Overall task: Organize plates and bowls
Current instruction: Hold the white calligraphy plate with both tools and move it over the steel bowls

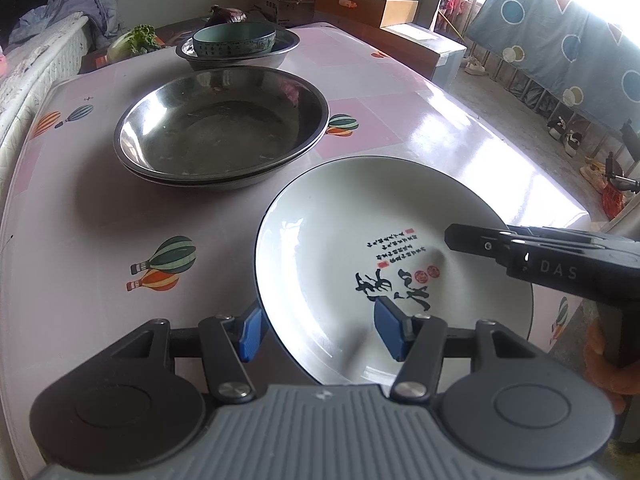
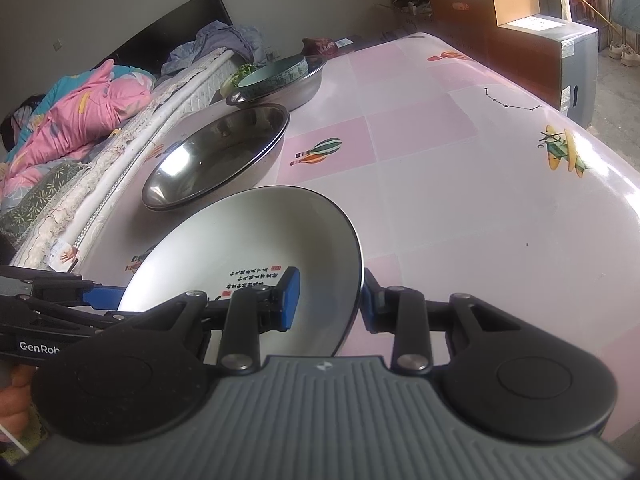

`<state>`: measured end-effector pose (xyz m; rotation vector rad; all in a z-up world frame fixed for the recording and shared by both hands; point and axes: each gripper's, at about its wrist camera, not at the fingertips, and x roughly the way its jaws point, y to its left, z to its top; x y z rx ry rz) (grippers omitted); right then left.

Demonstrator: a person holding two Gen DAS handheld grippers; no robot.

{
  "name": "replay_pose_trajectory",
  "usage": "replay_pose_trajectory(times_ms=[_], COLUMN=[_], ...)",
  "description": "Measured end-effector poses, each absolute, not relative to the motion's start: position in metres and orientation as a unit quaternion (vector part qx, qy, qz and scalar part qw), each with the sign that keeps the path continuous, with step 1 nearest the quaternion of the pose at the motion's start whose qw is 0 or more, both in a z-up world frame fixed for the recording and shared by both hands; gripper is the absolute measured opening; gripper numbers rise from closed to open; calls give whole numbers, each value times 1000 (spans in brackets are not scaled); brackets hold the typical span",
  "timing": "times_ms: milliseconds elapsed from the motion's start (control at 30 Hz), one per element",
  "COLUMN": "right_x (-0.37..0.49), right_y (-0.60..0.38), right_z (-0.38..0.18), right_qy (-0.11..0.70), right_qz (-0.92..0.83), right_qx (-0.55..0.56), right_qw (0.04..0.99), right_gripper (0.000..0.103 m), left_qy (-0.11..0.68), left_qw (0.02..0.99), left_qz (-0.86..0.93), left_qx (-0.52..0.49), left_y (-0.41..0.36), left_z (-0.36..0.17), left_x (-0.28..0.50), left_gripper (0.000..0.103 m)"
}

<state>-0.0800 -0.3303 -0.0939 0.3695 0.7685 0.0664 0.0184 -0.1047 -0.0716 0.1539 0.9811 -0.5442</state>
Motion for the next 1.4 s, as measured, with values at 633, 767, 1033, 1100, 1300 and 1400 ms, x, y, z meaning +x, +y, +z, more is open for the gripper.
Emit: replay_pose_trajectory(times_ms=[633,767,1033,1100,1300,1400], right_x=[-75,-74,-75,-75,-75,-75], right_y=[-330,-329,-329,-329,-329,-328], right_z=[-78,-76,-75,-74,-73,-71], right_qy=[364,362,361,360,360,359], right_qz=[34,34,34,34,35,35], right_qx=[171,170,169,169,169,168], right_qw=[915,916,916,917,917,918], right_gripper=[31,31,31,31,31,31], left_qy=[449,447,442,442,441,440], left_qw=[854,855,858,858,859,860], left_qz=[-256,-256,-254,-254,-254,-254], left_qx=[61,60,58,57,57,56], left_y=[-100,-99,-98,-98,-98,-96], left_z=[-57,-55,-51,-51,-50,-49], left_x=[14,14,12,13,12,12], left_gripper=[58,58,58,58,58,58])
